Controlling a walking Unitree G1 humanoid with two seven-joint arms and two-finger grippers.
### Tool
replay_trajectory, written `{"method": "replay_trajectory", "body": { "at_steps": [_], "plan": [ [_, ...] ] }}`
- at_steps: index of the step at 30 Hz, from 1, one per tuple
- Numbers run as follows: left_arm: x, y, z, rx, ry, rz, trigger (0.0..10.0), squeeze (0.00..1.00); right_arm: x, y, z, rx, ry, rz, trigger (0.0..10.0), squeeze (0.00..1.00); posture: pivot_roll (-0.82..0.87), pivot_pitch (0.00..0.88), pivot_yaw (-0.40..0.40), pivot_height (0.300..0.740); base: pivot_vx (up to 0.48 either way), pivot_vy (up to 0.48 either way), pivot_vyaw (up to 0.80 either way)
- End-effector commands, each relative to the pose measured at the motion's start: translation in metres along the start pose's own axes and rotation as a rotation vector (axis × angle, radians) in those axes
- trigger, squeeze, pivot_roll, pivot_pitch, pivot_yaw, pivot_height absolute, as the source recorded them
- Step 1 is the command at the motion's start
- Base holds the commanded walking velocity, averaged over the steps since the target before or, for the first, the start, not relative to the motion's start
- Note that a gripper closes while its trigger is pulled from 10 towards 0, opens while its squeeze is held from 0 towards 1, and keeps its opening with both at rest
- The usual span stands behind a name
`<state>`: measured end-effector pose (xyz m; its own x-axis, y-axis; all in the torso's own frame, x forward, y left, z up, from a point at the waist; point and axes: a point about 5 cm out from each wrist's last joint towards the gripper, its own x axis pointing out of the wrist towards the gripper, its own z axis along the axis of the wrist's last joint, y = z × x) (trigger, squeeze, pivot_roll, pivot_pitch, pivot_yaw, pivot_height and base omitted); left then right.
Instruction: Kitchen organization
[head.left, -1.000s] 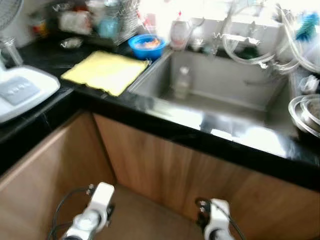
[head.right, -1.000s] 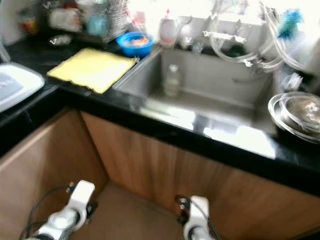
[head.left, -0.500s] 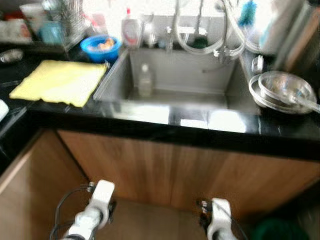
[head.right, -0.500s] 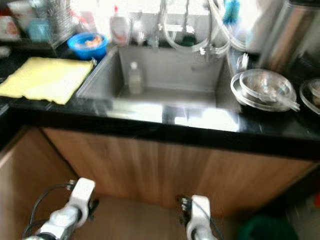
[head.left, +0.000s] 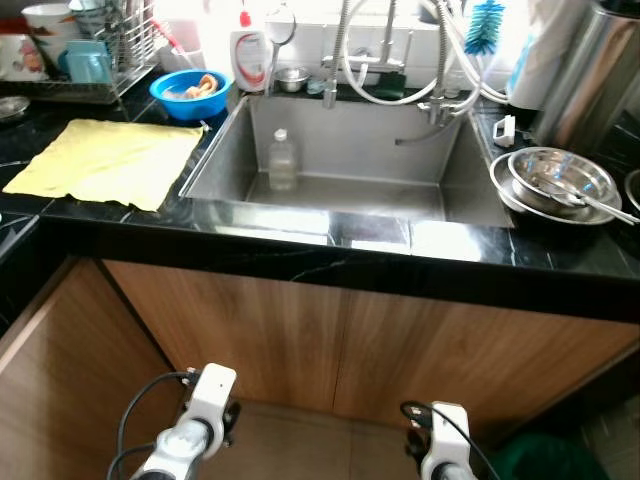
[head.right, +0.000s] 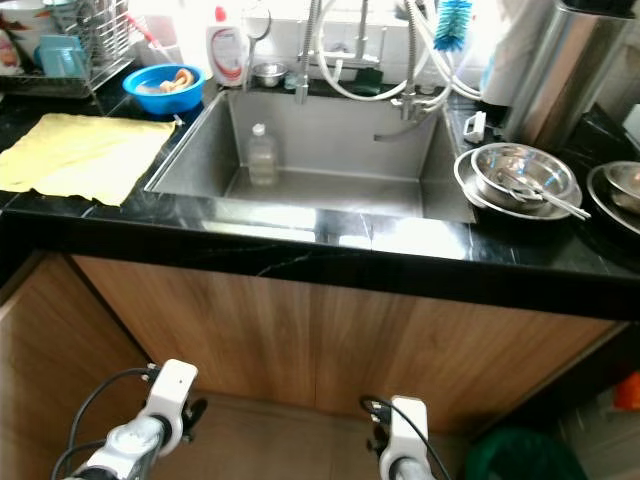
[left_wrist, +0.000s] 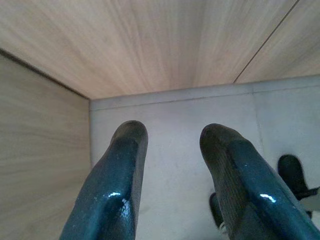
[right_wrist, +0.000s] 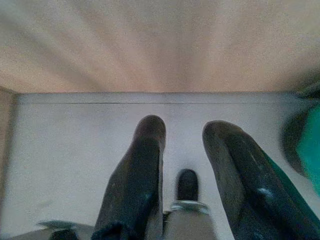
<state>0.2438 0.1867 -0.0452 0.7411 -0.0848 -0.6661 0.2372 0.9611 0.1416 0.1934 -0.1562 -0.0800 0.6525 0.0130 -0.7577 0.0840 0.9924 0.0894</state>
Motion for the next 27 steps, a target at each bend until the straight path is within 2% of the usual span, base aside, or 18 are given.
{"method": "replay_trajectory", "body": {
  "at_steps": [1, 6, 24, 27],
  "plan": [
    [0.0013, -0.0047, 0.0019, 0.003, 0.0, -0.012, 10.0, 0.0, -0.0009, -0.0051, -0.0018, -0.004, 0.005, -0.015, 10.0, 0.0, 0.06, 0.0, 0.018, 0.736, 0.0, 0.0, 0.0],
    [0.0016, -0.0046, 0.0027, 0.002, 0.0, -0.01, 10.0, 0.0, -0.0007, -0.005, -0.0018, -0.018, 0.012, -0.008, 10.0, 0.0, 0.06, 0.0, 0.019, 0.731, 0.0, 0.0, -0.51],
    [0.0017, -0.0055, 0.0019, -0.008, 0.006, -0.011, 10.0, 0.0, -0.0003, -0.0062, 0.001, -0.011, -0.002, -0.016, 10.0, 0.0, 0.06, 0.0, 0.014, 0.727, 0.0, 0.0, 0.0],
    [0.0017, -0.0061, 0.002, -0.005, 0.005, -0.012, 10.0, 0.0, -0.0003, -0.0066, 0.0013, -0.01, -0.002, -0.017, 10.0, 0.0, 0.06, 0.0, 0.013, 0.727, 0.309, 0.0, 0.0]
  ]
}}
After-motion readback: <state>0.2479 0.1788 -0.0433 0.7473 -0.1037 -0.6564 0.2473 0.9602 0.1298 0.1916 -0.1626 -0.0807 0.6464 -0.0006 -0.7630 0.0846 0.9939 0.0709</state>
